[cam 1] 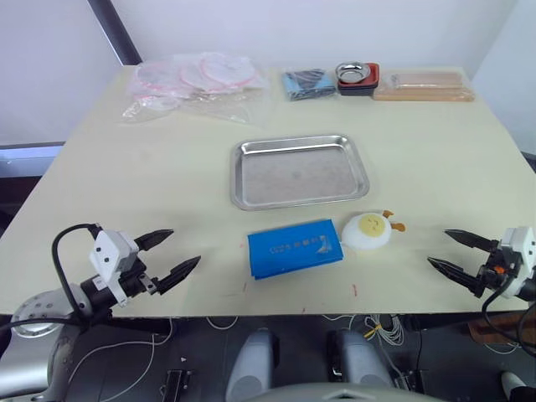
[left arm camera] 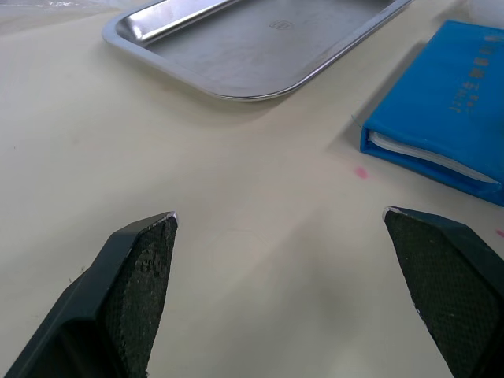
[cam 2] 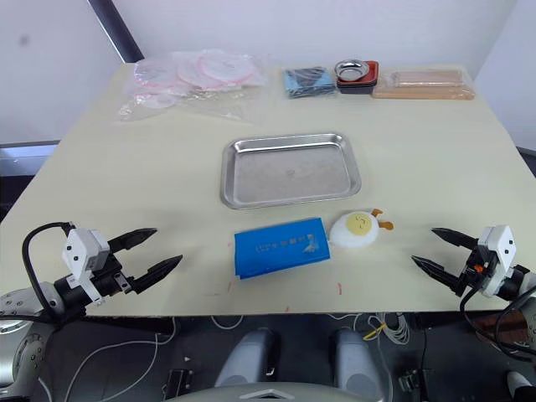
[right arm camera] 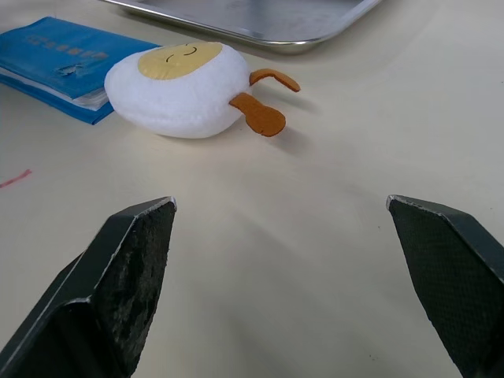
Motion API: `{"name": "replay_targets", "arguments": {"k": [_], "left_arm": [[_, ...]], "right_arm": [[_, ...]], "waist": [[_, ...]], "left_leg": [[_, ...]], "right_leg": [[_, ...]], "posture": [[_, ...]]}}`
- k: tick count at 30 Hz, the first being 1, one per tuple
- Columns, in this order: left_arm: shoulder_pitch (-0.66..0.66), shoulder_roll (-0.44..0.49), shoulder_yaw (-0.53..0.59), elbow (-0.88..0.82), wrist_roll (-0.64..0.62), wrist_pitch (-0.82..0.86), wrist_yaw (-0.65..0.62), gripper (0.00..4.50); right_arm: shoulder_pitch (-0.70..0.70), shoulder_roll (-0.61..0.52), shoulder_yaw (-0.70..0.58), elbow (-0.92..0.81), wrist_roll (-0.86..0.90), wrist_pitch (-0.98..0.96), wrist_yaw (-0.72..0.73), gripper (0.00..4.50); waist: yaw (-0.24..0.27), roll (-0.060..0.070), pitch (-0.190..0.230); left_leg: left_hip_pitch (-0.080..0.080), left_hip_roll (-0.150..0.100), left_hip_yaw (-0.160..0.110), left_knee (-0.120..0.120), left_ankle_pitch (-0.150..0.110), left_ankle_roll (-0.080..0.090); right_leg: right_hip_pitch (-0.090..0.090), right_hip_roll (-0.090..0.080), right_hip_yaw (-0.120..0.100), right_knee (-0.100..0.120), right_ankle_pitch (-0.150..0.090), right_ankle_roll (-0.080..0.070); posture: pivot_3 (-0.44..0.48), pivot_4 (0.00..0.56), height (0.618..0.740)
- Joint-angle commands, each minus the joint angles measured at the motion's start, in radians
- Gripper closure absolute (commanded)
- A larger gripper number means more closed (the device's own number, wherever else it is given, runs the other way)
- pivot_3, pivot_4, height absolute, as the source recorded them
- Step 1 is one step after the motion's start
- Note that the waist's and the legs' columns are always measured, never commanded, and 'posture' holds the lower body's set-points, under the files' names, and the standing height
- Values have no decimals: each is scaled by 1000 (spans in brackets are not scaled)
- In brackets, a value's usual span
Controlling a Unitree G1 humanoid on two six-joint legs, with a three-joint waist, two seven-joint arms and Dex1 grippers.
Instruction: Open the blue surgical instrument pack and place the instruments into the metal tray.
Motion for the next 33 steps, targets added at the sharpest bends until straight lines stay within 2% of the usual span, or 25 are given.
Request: {"name": "replay_targets", "arguments": {"k": [1,4,11,19,21,22,25,28,29,30,31,32,33], "left_arm": [[36,-2,51,-26,-5,-22,7,54],[68,-18,71,-28,-6,-27,23,54],[69,-20,41,-39,5,-38,24,54],[5,6,7,-22,-28,-2,-33,54],[-16,14,-14,-13,-21,-6,-51,593],[-26,16,-26,-9,-19,-7,-61,1049],[-46,22,-51,-7,-18,-2,-82,2364],[-64,27,-73,-2,-16,2,-99,3657],[-71,29,-84,1,-16,5,-107,4171],[-79,32,-94,5,-16,8,-114,4500],[-86,34,-104,9,-15,8,-121,4500],[-95,34,-116,16,-12,7,-130,4500],[-103,36,-128,22,-8,5,-138,4500]], "right_arm": [[-41,-11,-2,43,-14,-26,25,0],[-83,-15,19,76,-42,-24,22,0],[-110,-21,24,75,-74,-23,9,0],[-101,2,23,-128,-28,74,-74,0],[-85,8,20,-204,7,113,-81,0],[-77,12,20,-239,21,128,-88,0],[-56,13,25,-323,56,180,-103,802],[-36,11,40,-408,89,237,-114,2206],[-28,10,52,-446,102,264,-122,2730],[-22,9,63,-479,113,289,-129,3410],[-16,10,74,-506,122,310,-134,3644],[-8,10,94,-530,117,322,-137,4268],[-1,10,113,-546,109,329,-137,4394]], "waist": [[0,0,0],[-7,-1,0],[3,-1,0],[-1,-1,0],[-1,-1,0],[-1,-1,0],[0,-1,0],[0,-1,0],[0,-1,0],[0,-1,0],[0,-1,0],[0,-1,0],[0,-1,0]], "left_leg": [[0,0,0,0,0,0],[2,0,4,0,0,0],[3,0,4,-1,0,0],[4,0,5,-1,0,0],[4,0,5,-1,0,0],[4,0,5,-1,0,0],[4,0,5,-1,0,0],[4,0,5,-1,0,0],[4,1,5,-1,0,0],[4,1,5,-1,0,0],[4,1,4,-1,0,0],[4,1,4,-1,0,0],[4,1,4,-1,0,0]], "right_leg": [[0,0,0,0,0,0],[0,0,4,0,1,0],[0,0,4,1,-1,2],[0,1,6,2,-1,2],[0,1,6,2,-1,2],[0,1,6,2,-1,2],[0,1,6,2,-1,2],[0,1,6,2,-1,2],[0,1,6,2,-1,2],[0,1,6,2,-1,2],[0,1,6,2,-1,2],[0,1,6,2,-1,2],[0,1,6,2,-1,2]], "posture": [[0,150,740],[0,150,740],[0,150,740],[0,150,740],[0,150,740],[0,150,740],[0,150,740],[0,150,740],[0,150,740],[0,150,740],[0,150,740],[0,150,740],[0,150,740]]}}
